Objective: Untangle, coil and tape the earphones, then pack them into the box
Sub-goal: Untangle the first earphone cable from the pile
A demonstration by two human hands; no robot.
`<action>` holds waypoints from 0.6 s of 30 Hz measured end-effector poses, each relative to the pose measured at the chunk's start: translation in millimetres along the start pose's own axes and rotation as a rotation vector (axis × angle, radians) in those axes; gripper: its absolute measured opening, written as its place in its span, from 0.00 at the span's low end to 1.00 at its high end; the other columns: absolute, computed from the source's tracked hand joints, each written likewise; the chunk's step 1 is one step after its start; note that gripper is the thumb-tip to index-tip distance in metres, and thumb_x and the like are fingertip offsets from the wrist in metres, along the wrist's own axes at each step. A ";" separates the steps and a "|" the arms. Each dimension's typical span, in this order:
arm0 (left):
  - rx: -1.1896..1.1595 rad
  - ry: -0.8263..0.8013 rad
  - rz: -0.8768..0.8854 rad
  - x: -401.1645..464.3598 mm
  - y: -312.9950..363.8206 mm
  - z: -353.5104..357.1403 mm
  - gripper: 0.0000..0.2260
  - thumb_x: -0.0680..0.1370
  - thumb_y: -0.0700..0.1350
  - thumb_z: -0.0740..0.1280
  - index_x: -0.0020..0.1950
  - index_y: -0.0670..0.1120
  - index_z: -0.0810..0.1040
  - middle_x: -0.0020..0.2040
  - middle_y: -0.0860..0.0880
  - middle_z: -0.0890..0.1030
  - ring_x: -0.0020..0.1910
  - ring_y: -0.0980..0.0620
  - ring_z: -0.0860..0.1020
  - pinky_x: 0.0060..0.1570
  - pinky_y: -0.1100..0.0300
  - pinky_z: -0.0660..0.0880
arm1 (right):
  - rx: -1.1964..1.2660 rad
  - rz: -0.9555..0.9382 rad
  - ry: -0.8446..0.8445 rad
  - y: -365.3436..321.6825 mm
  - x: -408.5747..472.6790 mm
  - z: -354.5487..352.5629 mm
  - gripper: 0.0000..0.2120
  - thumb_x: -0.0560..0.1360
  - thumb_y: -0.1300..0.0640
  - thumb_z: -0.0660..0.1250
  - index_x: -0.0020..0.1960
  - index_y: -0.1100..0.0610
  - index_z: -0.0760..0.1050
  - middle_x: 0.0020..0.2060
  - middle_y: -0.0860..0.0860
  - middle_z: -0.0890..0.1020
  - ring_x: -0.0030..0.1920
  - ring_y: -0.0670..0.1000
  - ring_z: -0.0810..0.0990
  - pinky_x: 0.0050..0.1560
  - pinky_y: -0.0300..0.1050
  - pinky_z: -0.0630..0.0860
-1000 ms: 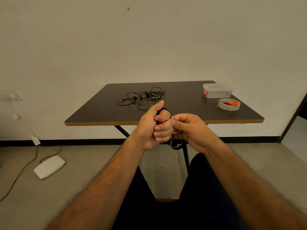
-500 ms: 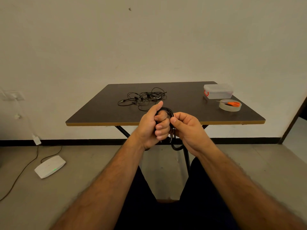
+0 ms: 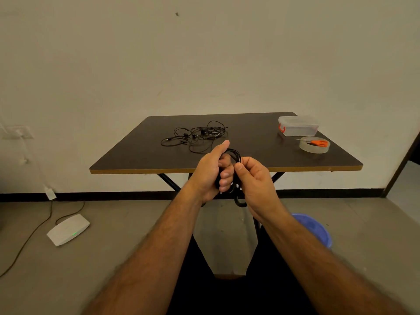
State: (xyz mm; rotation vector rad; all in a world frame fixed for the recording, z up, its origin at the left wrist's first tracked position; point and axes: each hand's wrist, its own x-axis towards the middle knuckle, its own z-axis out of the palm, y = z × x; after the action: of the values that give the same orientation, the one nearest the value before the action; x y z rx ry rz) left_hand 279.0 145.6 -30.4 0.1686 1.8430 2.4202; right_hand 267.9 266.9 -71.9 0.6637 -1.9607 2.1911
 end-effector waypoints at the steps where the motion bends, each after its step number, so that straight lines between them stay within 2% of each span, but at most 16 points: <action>1: 0.002 0.008 0.000 0.0 -0.4 0.5 0.27 0.83 0.56 0.56 0.24 0.50 0.60 0.21 0.51 0.63 0.16 0.55 0.61 0.17 0.66 0.57 | -0.007 -0.004 0.006 0.2 -0.7 0.1 0.11 0.83 0.60 0.57 0.53 0.65 0.76 0.45 0.65 0.81 0.45 0.57 0.79 0.54 0.62 0.78; 7: 0.050 0.085 0.035 1.0 -5.3 4.1 0.26 0.82 0.57 0.58 0.26 0.50 0.62 0.22 0.50 0.65 0.19 0.55 0.62 0.19 0.64 0.60 | -0.043 -0.011 0.029 4.4 -1.4 -0.7 0.10 0.82 0.58 0.59 0.52 0.63 0.76 0.44 0.62 0.82 0.44 0.58 0.80 0.54 0.65 0.78; 10: 0.032 0.128 0.059 0.3 -5.1 6.7 0.25 0.82 0.57 0.59 0.27 0.48 0.63 0.23 0.50 0.66 0.20 0.55 0.63 0.20 0.64 0.62 | -0.028 -0.006 0.020 4.7 -0.3 -0.7 0.13 0.80 0.54 0.60 0.52 0.64 0.75 0.42 0.60 0.81 0.43 0.58 0.79 0.52 0.63 0.79; 15: 0.085 0.255 0.116 3.9 -5.8 15.3 0.25 0.81 0.61 0.60 0.30 0.47 0.65 0.24 0.51 0.68 0.22 0.55 0.65 0.22 0.63 0.64 | -0.042 0.012 0.028 4.1 2.7 -2.3 0.09 0.83 0.60 0.58 0.51 0.62 0.76 0.39 0.54 0.80 0.40 0.50 0.79 0.48 0.50 0.79; 18: 0.073 0.335 0.136 8.3 -7.3 16.1 0.23 0.80 0.60 0.61 0.31 0.47 0.67 0.24 0.51 0.69 0.22 0.55 0.66 0.22 0.63 0.64 | -0.063 0.034 0.044 4.3 6.3 -2.9 0.10 0.83 0.60 0.58 0.51 0.65 0.75 0.40 0.56 0.79 0.41 0.52 0.77 0.48 0.54 0.78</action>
State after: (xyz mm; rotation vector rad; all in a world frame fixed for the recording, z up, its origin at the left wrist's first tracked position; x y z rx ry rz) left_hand 273.1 164.2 -32.9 -0.1194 2.1201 2.6052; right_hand 259.9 267.9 -73.5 0.5729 -2.0249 2.1337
